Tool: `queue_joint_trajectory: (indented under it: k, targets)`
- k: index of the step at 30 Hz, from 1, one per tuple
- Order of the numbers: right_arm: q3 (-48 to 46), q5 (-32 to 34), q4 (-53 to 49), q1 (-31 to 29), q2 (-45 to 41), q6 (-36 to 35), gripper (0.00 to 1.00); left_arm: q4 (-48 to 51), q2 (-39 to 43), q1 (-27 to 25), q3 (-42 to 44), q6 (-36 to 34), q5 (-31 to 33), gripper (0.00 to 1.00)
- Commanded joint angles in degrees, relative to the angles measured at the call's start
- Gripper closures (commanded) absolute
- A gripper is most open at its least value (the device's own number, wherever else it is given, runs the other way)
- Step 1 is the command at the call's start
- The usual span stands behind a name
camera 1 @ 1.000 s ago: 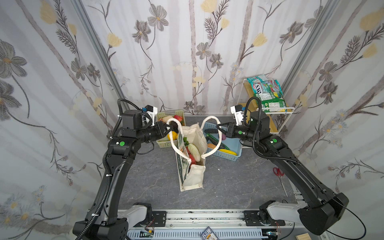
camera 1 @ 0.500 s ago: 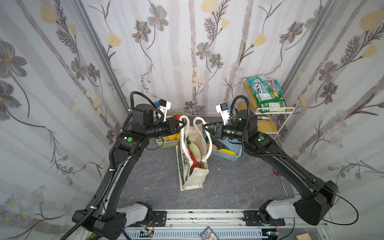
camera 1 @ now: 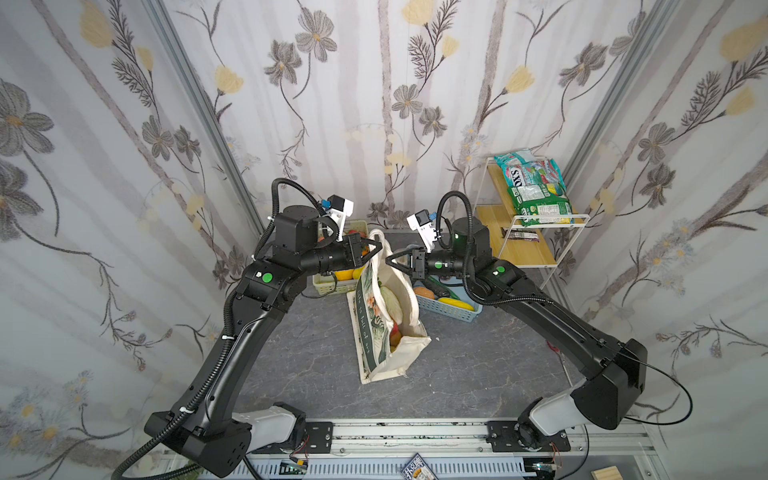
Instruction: Place the food into the grocery bag and tie it
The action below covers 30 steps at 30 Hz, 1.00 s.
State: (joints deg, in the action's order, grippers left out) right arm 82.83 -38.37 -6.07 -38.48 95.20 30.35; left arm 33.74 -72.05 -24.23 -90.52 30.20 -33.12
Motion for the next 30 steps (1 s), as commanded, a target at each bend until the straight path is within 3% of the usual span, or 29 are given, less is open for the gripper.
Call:
queue_joint_trajectory:
  k: [1,4,10,19,22,25,30]
  targets:
    - [-0.22,-1.82,-1.14,0.10,-0.84,-2.09,0.89,-1.00,0.48,-0.03,-0.33,-0.83,5.84,0.96]
    - [-1.88,-2.56,-0.51,0.37,-2.68,-2.14,0.90,0.19,0.30,0.31,-0.01,-0.91,8.06,0.96]
    - [-4.87,-6.30,2.26,-0.35,-3.30,-3.54,0.93,-2.37,-2.42,0.26,-1.12,0.51,6.52,0.96]
    - [-6.00,-6.11,12.47,-1.34,0.90,-0.15,0.91,-3.62,-4.40,-1.96,-2.12,-0.49,-2.03,0.91]
    - [-4.05,-7.55,15.34,-1.67,2.90,1.79,0.92,-0.35,-5.03,-2.64,-3.17,-2.13,-2.89,0.84]
    - [-2.51,-9.35,18.42,-1.86,4.06,3.55,0.91,0.23,-4.71,-2.75,-2.25,-2.47,-2.18,0.84]
    - [-2.00,-10.91,21.18,-1.95,4.05,4.86,0.91,0.10,-2.91,-2.75,0.69,-1.59,0.70,0.68]
